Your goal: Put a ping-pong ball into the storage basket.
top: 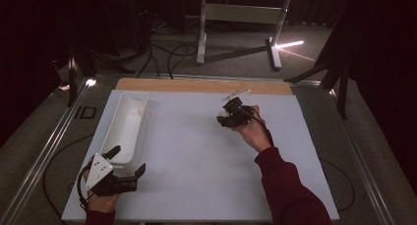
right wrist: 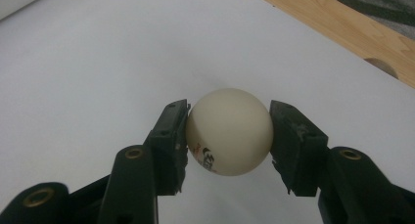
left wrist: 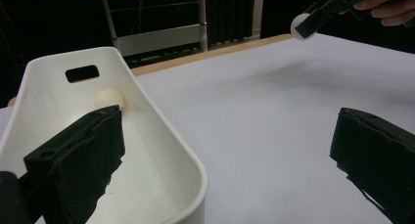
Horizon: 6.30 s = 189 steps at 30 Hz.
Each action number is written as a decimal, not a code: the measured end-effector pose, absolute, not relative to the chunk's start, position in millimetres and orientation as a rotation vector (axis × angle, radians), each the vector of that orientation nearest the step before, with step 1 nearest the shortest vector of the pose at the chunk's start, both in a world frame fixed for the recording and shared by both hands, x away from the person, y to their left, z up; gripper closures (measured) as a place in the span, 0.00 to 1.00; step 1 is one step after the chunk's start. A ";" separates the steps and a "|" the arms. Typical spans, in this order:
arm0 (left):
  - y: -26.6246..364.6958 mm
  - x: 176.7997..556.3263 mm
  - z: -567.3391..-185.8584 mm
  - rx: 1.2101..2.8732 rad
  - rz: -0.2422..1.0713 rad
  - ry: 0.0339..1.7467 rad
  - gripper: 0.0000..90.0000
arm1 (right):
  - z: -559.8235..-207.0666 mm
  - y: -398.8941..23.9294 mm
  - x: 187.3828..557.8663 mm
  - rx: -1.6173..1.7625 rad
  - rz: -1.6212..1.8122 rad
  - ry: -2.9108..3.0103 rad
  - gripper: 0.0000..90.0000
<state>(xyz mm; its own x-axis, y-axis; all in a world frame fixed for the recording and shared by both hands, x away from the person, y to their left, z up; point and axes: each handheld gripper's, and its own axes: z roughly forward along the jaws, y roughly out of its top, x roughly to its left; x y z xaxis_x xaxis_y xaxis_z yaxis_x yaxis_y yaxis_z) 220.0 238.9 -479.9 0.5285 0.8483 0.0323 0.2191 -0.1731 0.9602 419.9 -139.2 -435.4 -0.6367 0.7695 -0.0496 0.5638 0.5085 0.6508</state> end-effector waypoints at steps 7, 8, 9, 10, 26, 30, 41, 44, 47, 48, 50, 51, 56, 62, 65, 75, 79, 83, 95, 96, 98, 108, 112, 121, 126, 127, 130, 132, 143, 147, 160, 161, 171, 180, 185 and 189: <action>238.9 220.0 -479.9 1.688 0.727 0.909 0.00 | -432.6 -134.2 415.8 1.082 0.880 2.429 0.56; 238.8 220.0 -479.9 1.688 0.727 0.910 0.00 | -432.1 -133.4 415.0 1.079 0.883 2.429 0.56; 238.8 219.9 -479.9 1.687 0.727 0.909 0.00 | -431.6 -132.9 414.5 1.072 0.884 2.431 0.56; 238.9 219.9 -479.8 1.687 0.727 0.910 0.00 | -431.1 -131.7 413.5 1.073 0.890 2.433 0.56; 239.2 219.7 -479.6 1.687 0.729 0.909 0.00 | -421.5 -116.9 404.4 0.990 0.918 2.452 0.56; 239.2 219.6 -479.6 1.686 0.729 0.909 0.00 | -419.5 -112.9 402.1 0.972 0.924 2.457 0.56; 238.8 219.6 -479.8 1.686 0.728 0.911 0.00 | -416.6 -104.9 397.7 0.932 0.935 2.466 0.56; 238.9 219.7 -479.8 1.685 0.727 0.911 0.00 | -415.4 -102.3 396.4 0.923 0.938 2.468 0.56; 238.8 219.7 -479.8 1.686 0.727 0.911 0.00 | -413.9 -100.1 395.2 0.907 0.946 2.470 0.56; 238.8 219.7 -479.8 1.687 0.728 0.910 0.00 | -413.0 -99.1 394.2 0.913 0.947 2.470 0.56; 238.9 219.8 -479.8 1.687 0.728 0.909 0.00 | -411.7 -97.8 393.6 0.904 0.954 2.469 0.56; 238.9 219.8 -479.8 1.687 0.728 0.910 0.00 | -410.8 -97.4 393.4 0.894 0.954 2.469 0.56; 239.1 219.6 -479.7 1.686 0.728 0.909 0.00 | -408.7 -93.6 392.3 0.887 0.966 2.472 0.56; 239.0 219.7 -479.7 1.686 0.728 0.910 0.00 | -407.4 -89.0 391.1 0.877 0.974 2.481 0.56; 239.0 219.6 -479.7 1.687 0.728 0.910 0.00 | -407.0 -86.4 390.4 0.862 0.979 2.485 0.56; 238.8 219.6 -479.8 1.685 0.728 0.911 0.00 | -404.2 -80.5 387.6 0.829 0.994 2.495 0.56; 238.7 219.5 -479.8 1.685 0.727 0.911 0.00 | -403.9 -79.0 386.4 0.826 0.995 2.497 0.56; 238.5 219.7 -480.0 1.684 0.726 0.911 0.00 | -402.7 -76.9 384.5 0.813 0.998 2.501 0.56; 238.6 219.7 -480.0 1.687 0.725 0.910 0.00 | -399.3 -70.9 380.9 0.768 1.019 2.514 0.56; 238.7 219.8 -479.9 1.686 0.725 0.910 0.00 | -398.9 -70.2 380.5 0.764 1.018 2.515 0.56; 238.6 219.8 -480.0 1.687 0.725 0.909 0.00 | -398.5 -68.6 379.8 0.764 1.022 2.519 0.56; 238.7 219.7 -479.9 1.687 0.726 0.910 0.00 | -395.5 -63.7 376.9 0.736 1.049 2.528 0.56; 238.9 219.6 -479.9 1.685 0.728 0.910 0.00 | -395.1 -61.7 375.7 0.729 1.057 2.530 0.56; 238.7 219.5 -479.9 1.684 0.728 0.910 0.00 | -393.0 -56.0 372.4 0.705 1.079 2.531 0.56; 238.7 219.6 -480.0 1.684 0.728 0.910 0.00 | -392.7 -52.7 371.4 0.694 1.081 2.534 0.56; 238.7 219.6 -479.9 1.685 0.728 0.910 0.00 | -392.6 -51.8 371.2 0.692 1.084 2.536 0.56; 238.7 219.6 -480.0 1.685 0.728 0.911 0.00 | -392.7 -49.9 370.6 0.689 1.088 2.538 0.56; 238.8 219.6 -480.0 1.685 0.727 0.911 0.00 | -392.6 -48.7 370.5 0.679 1.093 2.537 0.56; 238.6 219.6 -479.8 1.687 0.728 0.909 0.00 | -391.5 -43.6 368.7 0.667 1.102 2.542 0.56; 238.7 219.7 -479.9 1.686 0.728 0.910 0.00 | -390.8 -40.9 367.8 0.665 1.101 2.545 0.56; 238.7 219.7 -479.9 1.687 0.726 0.910 0.00 | -387.7 -28.6 365.4 0.635 1.110 2.554 0.56; 238.8 219.6 -479.8 1.685 0.726 0.910 0.00 | -387.6 -27.8 365.5 0.632 1.113 2.554 0.56; 238.7 219.8 -479.9 1.688 0.726 0.909 0.00 | -384.5 -23.5 365.2 0.627 1.131 2.554 0.56; 238.7 219.8 -479.9 1.688 0.726 0.909 0.00 | -380.5 -18.2 364.6 0.612 1.138 2.554 0.56; 238.8 219.7 -479.8 1.686 0.726 0.910 0.00 | -380.1 -14.2 364.3 0.608 1.141 2.557 0.56; 238.9 219.6 -479.8 1.686 0.727 0.910 0.00 | -380.3 -10.9 364.0 0.608 1.145 2.561 0.56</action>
<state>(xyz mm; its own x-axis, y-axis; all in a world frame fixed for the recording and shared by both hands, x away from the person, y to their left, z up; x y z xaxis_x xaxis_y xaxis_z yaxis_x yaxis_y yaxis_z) 219.6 238.9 -479.8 0.5284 0.8484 0.0318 0.2191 -0.1724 0.9604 364.0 -10.9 -380.3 -0.8752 0.4782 -0.0730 0.2644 0.5992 0.7557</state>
